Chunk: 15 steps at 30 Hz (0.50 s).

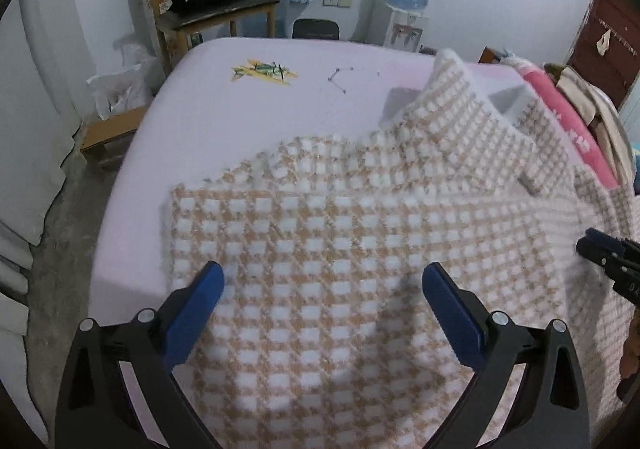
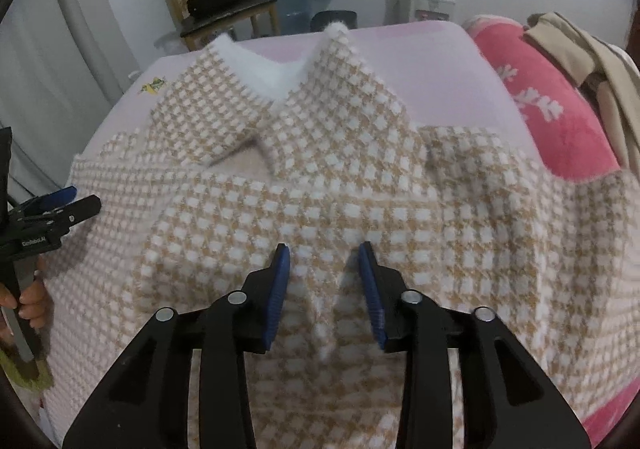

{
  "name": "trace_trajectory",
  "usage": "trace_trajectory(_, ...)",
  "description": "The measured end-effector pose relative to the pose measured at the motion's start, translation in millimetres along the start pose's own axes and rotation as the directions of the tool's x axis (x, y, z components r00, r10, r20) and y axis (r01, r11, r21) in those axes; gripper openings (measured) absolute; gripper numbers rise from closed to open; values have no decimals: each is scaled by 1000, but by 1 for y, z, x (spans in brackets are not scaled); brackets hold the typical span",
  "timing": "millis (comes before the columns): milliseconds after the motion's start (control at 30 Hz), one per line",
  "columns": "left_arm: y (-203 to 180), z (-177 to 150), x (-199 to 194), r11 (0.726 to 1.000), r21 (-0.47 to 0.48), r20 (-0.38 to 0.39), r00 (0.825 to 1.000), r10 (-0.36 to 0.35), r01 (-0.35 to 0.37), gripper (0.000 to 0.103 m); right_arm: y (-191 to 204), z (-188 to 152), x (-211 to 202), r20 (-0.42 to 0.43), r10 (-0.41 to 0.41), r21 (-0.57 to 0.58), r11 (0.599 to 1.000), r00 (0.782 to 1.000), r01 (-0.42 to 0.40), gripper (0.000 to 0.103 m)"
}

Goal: Fold large clothes

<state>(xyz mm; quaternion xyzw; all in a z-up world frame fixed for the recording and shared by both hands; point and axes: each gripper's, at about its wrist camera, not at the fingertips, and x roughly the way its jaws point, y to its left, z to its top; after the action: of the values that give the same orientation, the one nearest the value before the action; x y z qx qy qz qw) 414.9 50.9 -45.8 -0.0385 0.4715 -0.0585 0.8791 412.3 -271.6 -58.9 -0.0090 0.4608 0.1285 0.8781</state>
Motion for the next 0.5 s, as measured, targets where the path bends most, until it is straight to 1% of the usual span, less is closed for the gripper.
trace_trajectory(33, 0, -1, -5, 1000, -12, 7, 1000, -8, 8, 98, 2, -2, -5, 9, 8, -4, 1000, 1000, -8, 42)
trace_trajectory(67, -1, -2, -15, 999, -18, 29, 999, -30, 31, 98, 6, -5, -12, 22, 25, -15, 1000, 999, -25, 45)
trace_trajectory(100, -3, -5, -25, 999, -8, 58, 997, -52, 52, 98, 9, -8, -17, 29, 34, -25, 999, 999, -33, 46)
trace_trajectory(167, -13, -13, -38, 998, 38, 87, 994, -60, 57, 98, 17, -17, -23, 35, 42, -60, 997, 999, -40, 50)
trace_trajectory(233, -24, -23, -38, 995, 83, 70, 996, -53, 47, 98, 22, -25, -20, 18, 32, -88, 996, 999, -31, 51)
trace_trajectory(300, -28, -30, -24, 994, 102, 10, 999, -31, 30, 98, 23, -33, -9, -8, -11, -108, 994, 1000, 10, 53)
trace_trajectory(333, -30, -34, -14, 994, 107, -23, 1000, -4, 6, 98, 22, -35, -6, -9, -21, -109, 994, 1000, 20, 53)
trace_trajectory(400, -36, -39, -16, 990, 135, 15, 999, 37, -39, 98, 19, -35, -10, -14, -19, -84, 996, 1000, 18, 53)
trace_trajectory(433, -37, -40, -20, 990, 133, 20, 999, 37, -39, 98, 18, -35, -15, -13, -19, -73, 997, 1000, 18, 53)
trace_trajectory(500, -42, -41, -35, 992, 124, 56, 998, -9, 2, 98, 19, -37, -27, 10, -1, -78, 997, 1000, 2, 53)
